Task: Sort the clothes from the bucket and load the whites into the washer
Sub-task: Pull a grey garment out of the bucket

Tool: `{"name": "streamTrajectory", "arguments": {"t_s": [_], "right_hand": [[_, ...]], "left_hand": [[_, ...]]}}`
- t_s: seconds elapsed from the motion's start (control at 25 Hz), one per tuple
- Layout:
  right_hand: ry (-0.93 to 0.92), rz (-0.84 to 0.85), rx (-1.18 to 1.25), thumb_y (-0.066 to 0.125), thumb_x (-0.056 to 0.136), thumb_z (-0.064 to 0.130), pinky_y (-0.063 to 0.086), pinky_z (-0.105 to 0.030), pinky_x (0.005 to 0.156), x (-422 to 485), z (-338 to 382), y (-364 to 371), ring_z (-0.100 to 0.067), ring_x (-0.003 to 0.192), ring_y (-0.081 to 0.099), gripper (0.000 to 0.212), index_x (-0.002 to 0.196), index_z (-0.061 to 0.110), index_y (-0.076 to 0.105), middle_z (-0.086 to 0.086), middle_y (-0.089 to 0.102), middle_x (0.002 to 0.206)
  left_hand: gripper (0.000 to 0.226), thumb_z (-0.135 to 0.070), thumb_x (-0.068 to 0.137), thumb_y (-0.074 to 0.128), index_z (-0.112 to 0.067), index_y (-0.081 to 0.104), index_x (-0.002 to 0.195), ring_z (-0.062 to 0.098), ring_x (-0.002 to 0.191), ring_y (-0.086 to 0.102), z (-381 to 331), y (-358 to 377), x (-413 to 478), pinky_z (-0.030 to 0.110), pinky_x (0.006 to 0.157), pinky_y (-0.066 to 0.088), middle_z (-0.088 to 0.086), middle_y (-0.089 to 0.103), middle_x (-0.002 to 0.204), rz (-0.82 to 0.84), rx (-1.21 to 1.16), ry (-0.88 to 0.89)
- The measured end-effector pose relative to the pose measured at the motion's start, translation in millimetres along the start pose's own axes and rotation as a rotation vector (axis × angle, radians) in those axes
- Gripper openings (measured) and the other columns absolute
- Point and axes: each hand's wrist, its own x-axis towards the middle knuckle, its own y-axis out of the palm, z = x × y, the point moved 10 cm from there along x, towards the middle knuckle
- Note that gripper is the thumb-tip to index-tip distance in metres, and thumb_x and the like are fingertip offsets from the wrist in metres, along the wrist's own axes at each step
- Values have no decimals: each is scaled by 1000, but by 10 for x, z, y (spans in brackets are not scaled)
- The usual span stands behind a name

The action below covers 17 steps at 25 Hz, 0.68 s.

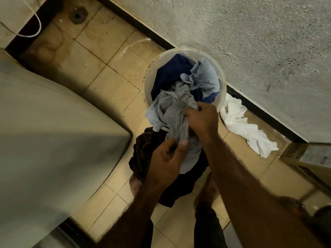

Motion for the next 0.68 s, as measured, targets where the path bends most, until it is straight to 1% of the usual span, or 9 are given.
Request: {"name": "streamTrajectory", "arguments": {"t_s": [0.12, 0.24, 0.32, 0.4, 0.44, 0.48, 0.56, 0.64, 0.68], "right_hand": [[-110, -69, 191, 60, 83, 10, 44, -36, 50, -336, 136, -171, -10, 53, 47, 25, 61, 21, 66, 3, 60, 57], [-132, 39, 310, 53, 76, 9, 37, -23, 44, -775, 30, -121, -3, 42, 41, 36, 50, 33, 55, 14, 47, 45], [-197, 95, 381, 49, 77, 4, 42, -23, 44, -1038, 8, -94, -8, 44, 45, 28, 57, 21, 58, 9, 50, 49], [-288, 114, 415, 48, 77, -2, 41, -30, 43, -1187, -4, -82, -20, 43, 43, 19, 59, -6, 51, -9, 49, 51], [-315, 147, 404, 49, 77, -2, 42, -33, 45, -1227, -2, -49, -26, 45, 44, 20, 59, -11, 50, -14, 49, 53], [-340, 200, 391, 50, 77, -2, 44, -34, 48, -1259, 21, -7, -29, 47, 46, 21, 60, -13, 51, -17, 50, 55], [-337, 319, 405, 52, 77, 3, 43, -32, 51, -1275, 22, 77, -31, 49, 45, 24, 59, -11, 48, -20, 47, 56], [-193, 323, 424, 61, 83, 19, 39, -27, 51, -1139, -80, 102, -23, 47, 41, 36, 58, 0, 44, -15, 43, 53], [-105, 274, 385, 66, 88, 30, 42, -26, 54, -1022, -142, 94, -16, 50, 47, 39, 60, 6, 50, -7, 48, 53]], "left_hand": [[36, -51, 100, 48, -22, 68, 96, 19, 89, 70, 196, -300, 53, 48, 86, 58, 2, 71, 93, -169, -93, -154], [20, -45, 101, 50, -32, 65, 98, 7, 90, 68, 94, -531, 274, 37, 84, 56, -12, 70, 93, -317, -131, -161], [18, -58, 93, 54, -43, 63, 98, -4, 91, 66, -94, -535, 505, 28, 84, 56, -21, 68, 94, -283, -54, -120], [45, -74, 77, 63, -38, 67, 104, 4, 94, 70, -121, -422, 714, 30, 85, 59, -15, 72, 100, -136, -59, -194], [59, -73, 71, 71, -31, 67, 112, 12, 97, 71, -56, -348, 781, 33, 84, 61, -8, 73, 107, -51, -71, -284], [64, -65, 70, 79, -24, 67, 118, 18, 99, 72, 7, -287, 815, 35, 84, 62, -2, 73, 111, 28, -49, -354], [45, -37, 79, 82, -14, 70, 116, 27, 97, 71, 100, -313, 873, 42, 85, 62, 7, 74, 108, 73, 89, -389], [16, -17, 87, 72, -8, 73, 99, 26, 82, 69, 111, -448, 926, 40, 80, 61, 11, 73, 91, -23, 133, -384], [6, -13, 88, 67, -8, 70, 87, 22, 68, 64, 98, -499, 928, 35, 68, 58, 9, 69, 76, -72, 115, -376]]}}
